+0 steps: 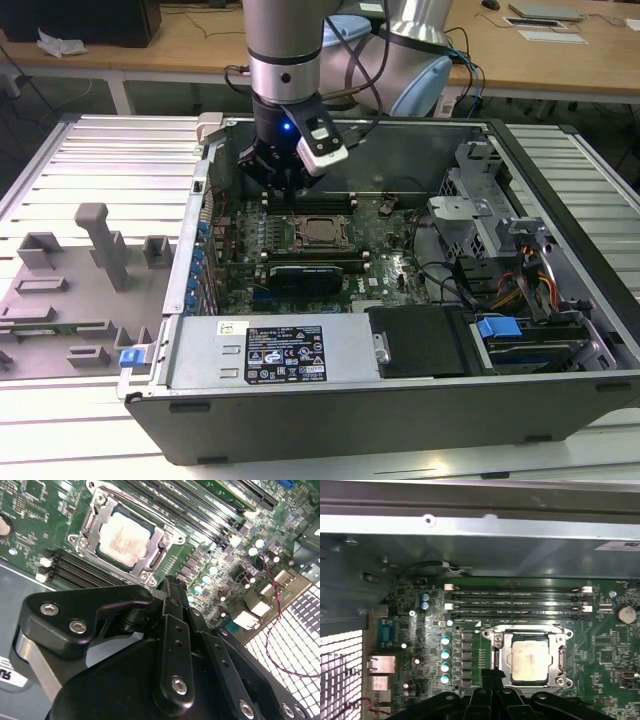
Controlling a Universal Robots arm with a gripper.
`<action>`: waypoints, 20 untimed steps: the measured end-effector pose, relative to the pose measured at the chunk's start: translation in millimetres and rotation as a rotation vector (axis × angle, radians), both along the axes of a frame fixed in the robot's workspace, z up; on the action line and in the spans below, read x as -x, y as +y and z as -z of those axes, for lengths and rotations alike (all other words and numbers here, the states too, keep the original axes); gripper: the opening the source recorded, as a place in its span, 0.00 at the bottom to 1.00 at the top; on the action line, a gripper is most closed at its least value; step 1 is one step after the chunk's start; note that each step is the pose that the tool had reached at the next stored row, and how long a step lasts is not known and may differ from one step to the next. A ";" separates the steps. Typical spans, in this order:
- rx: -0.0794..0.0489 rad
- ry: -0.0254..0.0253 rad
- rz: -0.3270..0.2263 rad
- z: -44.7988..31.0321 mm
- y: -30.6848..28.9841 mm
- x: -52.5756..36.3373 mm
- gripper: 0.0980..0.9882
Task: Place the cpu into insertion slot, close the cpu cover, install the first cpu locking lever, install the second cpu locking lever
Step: 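Install the first cpu locking lever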
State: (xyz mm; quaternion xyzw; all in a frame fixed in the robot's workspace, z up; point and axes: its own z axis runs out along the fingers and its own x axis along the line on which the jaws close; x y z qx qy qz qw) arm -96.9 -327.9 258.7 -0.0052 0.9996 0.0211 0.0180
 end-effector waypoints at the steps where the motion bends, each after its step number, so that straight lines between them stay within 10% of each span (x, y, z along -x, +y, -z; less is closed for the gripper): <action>1: -0.003 0.0000 0.000 0.1 0.0 1.3 0.01; 6: -0.025 -0.0011 0.000 0.5 0.1 7.9 0.01; 20: -0.027 -0.0016 0.000 4.8 0.0 12.5 0.01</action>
